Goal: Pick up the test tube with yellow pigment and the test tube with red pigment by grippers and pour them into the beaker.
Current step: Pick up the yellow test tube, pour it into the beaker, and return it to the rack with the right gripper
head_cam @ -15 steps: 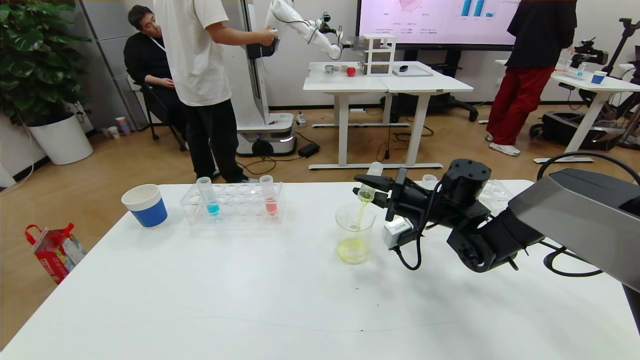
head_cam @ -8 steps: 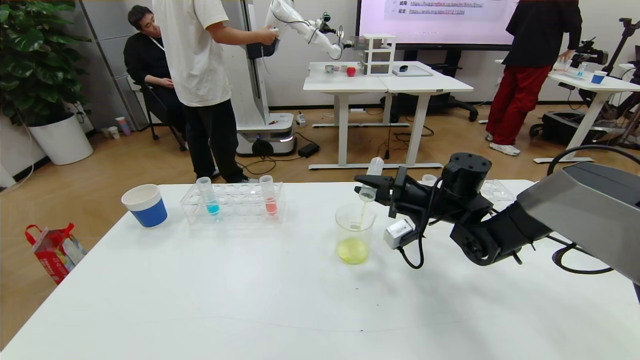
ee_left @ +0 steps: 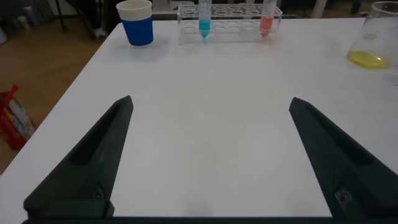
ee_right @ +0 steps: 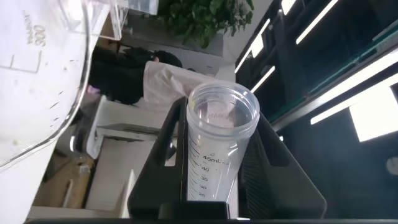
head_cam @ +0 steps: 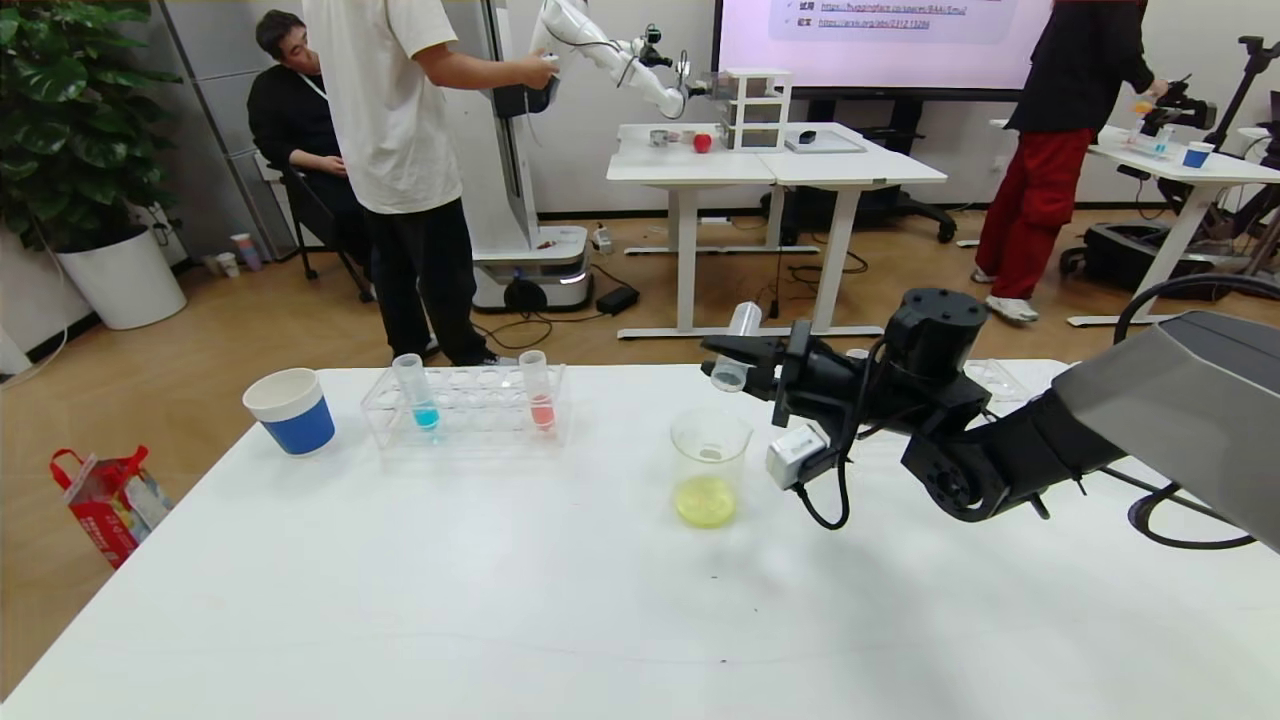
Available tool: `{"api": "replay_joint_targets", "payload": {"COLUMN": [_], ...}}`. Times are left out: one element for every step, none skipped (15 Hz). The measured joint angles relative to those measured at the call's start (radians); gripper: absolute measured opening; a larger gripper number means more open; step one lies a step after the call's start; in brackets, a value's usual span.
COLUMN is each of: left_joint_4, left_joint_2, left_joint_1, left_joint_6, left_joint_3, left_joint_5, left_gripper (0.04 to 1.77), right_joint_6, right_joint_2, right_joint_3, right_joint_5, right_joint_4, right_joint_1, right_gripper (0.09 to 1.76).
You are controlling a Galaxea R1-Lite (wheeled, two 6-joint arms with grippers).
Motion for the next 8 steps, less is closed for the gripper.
{"api": "replay_joint_targets", "payload": {"left_joint_4": [0.000,0.000,0.000,0.000,0.000,0.000,0.000,0.000], "left_joint_2": [0.000,0.000,0.000,0.000,0.000,0.000,0.000,0.000], "left_joint_1": [0.000,0.000,0.000,0.000,0.000,0.000,0.000,0.000], "left_joint_6": [0.000,0.000,0.000,0.000,0.000,0.000,0.000,0.000], "left_joint_3": [0.000,0.000,0.000,0.000,0.000,0.000,0.000,0.000], "left_joint_5": [0.000,0.000,0.000,0.000,0.000,0.000,0.000,0.000], "left_gripper": [1.75,1.75,1.75,1.75,1.75,1.75,1.75,1.75], "right_joint_6": [0.074,0.177,0.278,0.379,0.485,0.587,0.696,0.821], "right_joint_2": [-0.012,-0.027,-0.042,-0.059,-0.078,-0.095,-0.109,-0.120], "right_joint_3": [0.000,0.003,0.008,0.014,0.026,0.047,0.073,0.100], "right_joint_5": [-0.006,-0.015,-0.027,-0.043,-0.076,-0.129,-0.176,-0.220], "right_joint_4": [-0.002,-0.005,-0.016,-0.036,-0.069,-0.110,-0.154,-0.219], "right_joint_1": [0.000,0.000,-0.002,-0.007,-0.013,-0.019,-0.021,-0.018], "right_gripper": [0.51,0.51,0.51,0.51,0.51,0.51,0.51,0.51]}}
